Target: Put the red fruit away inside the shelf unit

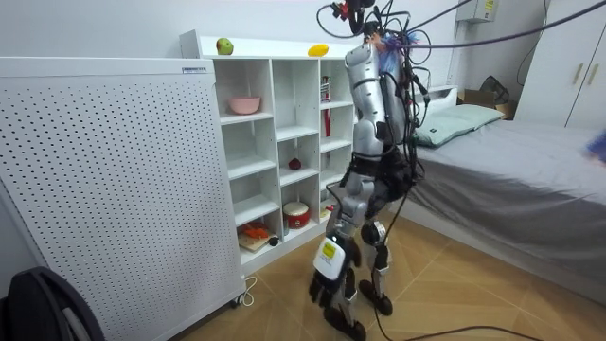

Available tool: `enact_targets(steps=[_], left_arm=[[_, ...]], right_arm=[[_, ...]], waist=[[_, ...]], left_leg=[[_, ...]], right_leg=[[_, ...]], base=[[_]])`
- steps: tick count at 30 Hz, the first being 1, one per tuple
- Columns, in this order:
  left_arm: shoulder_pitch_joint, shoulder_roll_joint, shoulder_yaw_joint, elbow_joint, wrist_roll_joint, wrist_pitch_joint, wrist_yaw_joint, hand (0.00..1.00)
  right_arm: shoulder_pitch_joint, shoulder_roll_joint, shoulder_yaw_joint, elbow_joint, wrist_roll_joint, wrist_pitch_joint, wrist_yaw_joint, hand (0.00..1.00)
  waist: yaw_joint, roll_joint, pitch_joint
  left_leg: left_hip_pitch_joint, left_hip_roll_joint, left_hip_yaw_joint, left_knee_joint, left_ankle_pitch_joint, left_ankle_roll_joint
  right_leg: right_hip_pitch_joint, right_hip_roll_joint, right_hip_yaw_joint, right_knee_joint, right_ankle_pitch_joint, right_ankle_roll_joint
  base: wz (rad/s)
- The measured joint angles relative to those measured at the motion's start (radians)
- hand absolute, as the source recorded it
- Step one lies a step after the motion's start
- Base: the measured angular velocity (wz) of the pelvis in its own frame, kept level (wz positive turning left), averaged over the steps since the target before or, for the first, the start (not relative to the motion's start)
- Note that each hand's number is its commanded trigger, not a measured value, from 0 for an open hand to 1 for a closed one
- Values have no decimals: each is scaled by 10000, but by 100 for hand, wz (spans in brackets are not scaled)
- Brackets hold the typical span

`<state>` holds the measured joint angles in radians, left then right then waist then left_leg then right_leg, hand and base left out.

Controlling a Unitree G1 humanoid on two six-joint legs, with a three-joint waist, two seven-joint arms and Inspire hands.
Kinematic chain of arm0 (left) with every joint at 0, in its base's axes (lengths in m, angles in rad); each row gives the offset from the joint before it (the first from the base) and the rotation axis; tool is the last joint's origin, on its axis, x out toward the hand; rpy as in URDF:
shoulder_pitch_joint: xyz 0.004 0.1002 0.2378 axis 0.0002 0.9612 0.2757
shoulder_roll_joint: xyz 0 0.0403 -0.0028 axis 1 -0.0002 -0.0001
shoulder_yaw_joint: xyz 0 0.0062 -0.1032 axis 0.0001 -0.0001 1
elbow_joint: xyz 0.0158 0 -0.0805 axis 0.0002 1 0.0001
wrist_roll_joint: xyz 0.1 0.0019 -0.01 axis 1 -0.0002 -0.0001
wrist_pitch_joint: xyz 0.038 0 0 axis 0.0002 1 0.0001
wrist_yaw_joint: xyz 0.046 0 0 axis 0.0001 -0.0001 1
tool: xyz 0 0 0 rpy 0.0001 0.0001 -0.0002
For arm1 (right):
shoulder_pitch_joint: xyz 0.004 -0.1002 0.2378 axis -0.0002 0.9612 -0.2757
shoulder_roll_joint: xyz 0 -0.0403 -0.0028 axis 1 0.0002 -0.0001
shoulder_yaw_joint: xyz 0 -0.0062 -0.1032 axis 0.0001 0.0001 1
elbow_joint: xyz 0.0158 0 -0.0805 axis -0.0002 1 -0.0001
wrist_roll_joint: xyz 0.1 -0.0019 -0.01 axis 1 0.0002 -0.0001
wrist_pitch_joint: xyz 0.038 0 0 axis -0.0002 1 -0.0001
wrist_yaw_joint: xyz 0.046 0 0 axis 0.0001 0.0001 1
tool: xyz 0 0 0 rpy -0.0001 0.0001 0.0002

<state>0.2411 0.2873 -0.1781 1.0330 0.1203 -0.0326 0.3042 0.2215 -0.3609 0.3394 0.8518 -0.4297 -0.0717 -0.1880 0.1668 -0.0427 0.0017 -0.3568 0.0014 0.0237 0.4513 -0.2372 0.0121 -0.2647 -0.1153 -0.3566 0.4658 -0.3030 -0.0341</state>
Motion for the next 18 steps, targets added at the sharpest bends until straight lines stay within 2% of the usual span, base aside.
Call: enact_targets(steps=[3,4,7,9,10,11,14,18], left_arm=[[355,-419,447,-16,367,39,636,0],[535,-635,504,-2,515,63,856,0],[604,-900,712,87,510,188,1094,0],[601,-1017,933,117,514,228,1228,0],[559,-1115,1122,124,512,300,1274,0],[542,-1216,1289,183,507,367,1280,0],[523,-1375,1421,301,491,570,1278,0],[178,-1561,1804,579,462,718,1243,0]], right_arm=[[348,773,-829,1211,790,104,-45,0],[529,1096,-1222,1482,1189,179,-54,0],[522,1582,-1699,2029,1648,333,-167,0],[476,1730,-1835,2244,1650,407,-200,0],[412,1876,-2190,2314,1635,426,-228,0],[389,1986,-2484,2371,1632,446,-301,0],[235,2049,-2539,2401,1635,608,-456,0],[123,2193,-2984,2399,1987,744,-557,0]], waist=[[-592,-5,13],[-857,-40,-20],[-1122,-85,-26],[-1293,-66,-30],[-1464,-10,-30],[-1484,57,-26],[-1555,255,-9],[-1794,381,38]], left_leg=[[1374,-145,60,-1143,190,23],[1963,-148,145,-1547,206,29],[2685,-149,308,-1851,203,30],[2845,-142,314,-1852,203,30],[3003,-145,336,-1871,202,31],[3215,-139,490,-2005,202,31],[3685,-132,818,-2296,201,32],[3874,-132,819,-2385,181,52]], right_leg=[[1247,187,209,-1074,213,204],[1771,295,323,-1441,267,272],[2515,373,469,-1998,360,344],[2740,425,562,-2175,419,376],[2876,427,624,-2243,433,397],[2994,450,910,-2265,436,404],[3190,499,1339,-2291,436,404],[3328,537,1394,-2293,437,404]], base=[[-9],[-12],[-19],[-7],[0],[-8],[-30],[-4]])
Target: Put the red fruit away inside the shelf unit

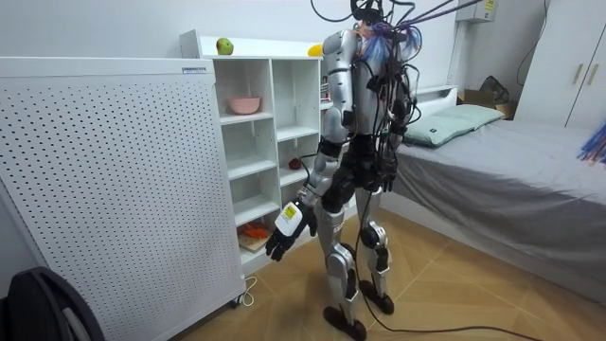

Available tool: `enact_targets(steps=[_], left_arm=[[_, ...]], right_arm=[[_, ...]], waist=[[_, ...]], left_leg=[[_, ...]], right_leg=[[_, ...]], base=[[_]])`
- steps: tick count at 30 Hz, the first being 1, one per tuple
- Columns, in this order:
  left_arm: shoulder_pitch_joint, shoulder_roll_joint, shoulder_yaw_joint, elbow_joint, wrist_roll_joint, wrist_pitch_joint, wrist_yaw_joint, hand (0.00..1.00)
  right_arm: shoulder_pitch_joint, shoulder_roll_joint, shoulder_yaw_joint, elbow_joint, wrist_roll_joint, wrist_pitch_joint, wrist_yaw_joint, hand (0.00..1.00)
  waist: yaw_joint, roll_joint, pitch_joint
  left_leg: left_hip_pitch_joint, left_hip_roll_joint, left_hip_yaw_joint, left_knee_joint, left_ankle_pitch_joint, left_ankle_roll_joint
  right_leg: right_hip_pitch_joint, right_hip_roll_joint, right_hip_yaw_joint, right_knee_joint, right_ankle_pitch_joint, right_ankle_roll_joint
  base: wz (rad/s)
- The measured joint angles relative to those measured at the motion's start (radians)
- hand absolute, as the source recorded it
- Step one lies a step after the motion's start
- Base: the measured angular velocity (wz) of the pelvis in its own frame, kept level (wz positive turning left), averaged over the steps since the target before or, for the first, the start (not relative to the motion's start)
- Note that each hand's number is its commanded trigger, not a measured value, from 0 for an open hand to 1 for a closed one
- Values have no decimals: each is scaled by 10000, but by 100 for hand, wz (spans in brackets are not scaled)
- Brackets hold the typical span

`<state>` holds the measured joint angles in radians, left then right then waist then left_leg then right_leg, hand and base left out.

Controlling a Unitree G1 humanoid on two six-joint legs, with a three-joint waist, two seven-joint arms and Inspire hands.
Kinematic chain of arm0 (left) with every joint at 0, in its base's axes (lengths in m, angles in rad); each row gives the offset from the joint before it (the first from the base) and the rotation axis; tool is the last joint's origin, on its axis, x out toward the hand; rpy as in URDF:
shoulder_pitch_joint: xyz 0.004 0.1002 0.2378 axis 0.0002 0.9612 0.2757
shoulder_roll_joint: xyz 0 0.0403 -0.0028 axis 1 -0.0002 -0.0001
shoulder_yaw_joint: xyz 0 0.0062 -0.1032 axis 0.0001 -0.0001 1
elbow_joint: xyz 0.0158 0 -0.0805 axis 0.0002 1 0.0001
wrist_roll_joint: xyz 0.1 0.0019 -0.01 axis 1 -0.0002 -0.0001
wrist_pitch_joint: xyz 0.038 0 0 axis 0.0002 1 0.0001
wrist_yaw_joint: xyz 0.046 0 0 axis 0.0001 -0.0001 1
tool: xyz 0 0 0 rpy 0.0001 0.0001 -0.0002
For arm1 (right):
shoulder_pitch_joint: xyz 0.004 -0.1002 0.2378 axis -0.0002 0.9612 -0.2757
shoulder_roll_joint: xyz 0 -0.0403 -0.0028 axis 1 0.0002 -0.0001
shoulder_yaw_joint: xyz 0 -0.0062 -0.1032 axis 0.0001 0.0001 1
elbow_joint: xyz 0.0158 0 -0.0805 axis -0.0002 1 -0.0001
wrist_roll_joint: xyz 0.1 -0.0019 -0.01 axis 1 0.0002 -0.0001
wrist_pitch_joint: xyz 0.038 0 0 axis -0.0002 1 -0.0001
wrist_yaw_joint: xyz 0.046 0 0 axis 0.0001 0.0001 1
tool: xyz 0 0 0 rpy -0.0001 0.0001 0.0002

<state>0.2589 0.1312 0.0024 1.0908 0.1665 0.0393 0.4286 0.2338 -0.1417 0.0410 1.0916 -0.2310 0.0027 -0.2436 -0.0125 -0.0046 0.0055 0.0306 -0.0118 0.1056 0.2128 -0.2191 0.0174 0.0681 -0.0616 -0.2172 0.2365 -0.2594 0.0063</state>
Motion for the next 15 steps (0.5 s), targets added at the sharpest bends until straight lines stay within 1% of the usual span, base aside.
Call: enact_targets(steps=[1,2,3,4,6,7,8,10,13,15], left_arm=[[-45,-2,105,-2,-67,-2,-8,0],[-48,-16,259,-2,-81,3,-8,0],[-47,-28,352,1,-38,19,-14,0],[-36,-48,494,2,18,65,-50,0],[27,-58,651,-3,23,144,-109,0],[51,-69,710,-5,27,256,-176,0],[44,-70,723,-5,28,289,-220,0],[25,-68,730,-2,19,357,-270,0],[10,-67,814,34,51,382,-362,0],[-14,-73,933,77,136,418,-573,0]], right_arm=[[-9,5,-66,4,206,41,0,0],[-57,22,-160,8,415,123,10,0],[-74,43,-250,18,498,165,18,0],[-80,53,-320,58,723,222,39,0],[3,84,-346,98,906,331,76,0],[3,106,-366,96,1083,407,76,0],[-3,123,-424,103,1168,420,82,0],[-48,143,-550,111,1798,421,181,0],[-218,174,-653,332,2399,411,456,0],[-341,174,-655,450,2470,399,643,0]], waist=[[-51,26,-15],[-70,36,-12],[-95,8,-28],[-98,18,-15],[-93,-32,-35],[-116,-50,-35],[-126,-56,-36],[-161,-72,-41],[-125,-151,-44],[-140,-182,-54]], left_leg=[[137,6,16,-140,-6,-9],[188,8,34,-164,-2,-13],[225,10,38,-181,-1,-14],[350,9,82,-248,12,-23],[519,12,144,-282,12,-22],[542,24,190,-278,11,-22],[539,31,205,-276,12,-21],[537,51,252,-272,14,-18],[655,51,320,-265,21,-5],[691,68,327,-286,21,-5]], right_leg=[[26,26,70,19,-2,-4],[26,29,194,4,-9,-15],[43,41,233,6,-13,-20],[123,70,315,-4,-13,-20],[249,90,421,-9,-13,-20],[267,109,487,-33,-2,-16],[267,115,498,-55,26,-18],[308,140,517,-184,137,-18],[346,142,603,-175,142,-13],[364,148,646,-182,142,-13]], base=[[-13],[-15],[-19],[-11],[-11],[-9],[-8],[-6],[-7],[-4]])
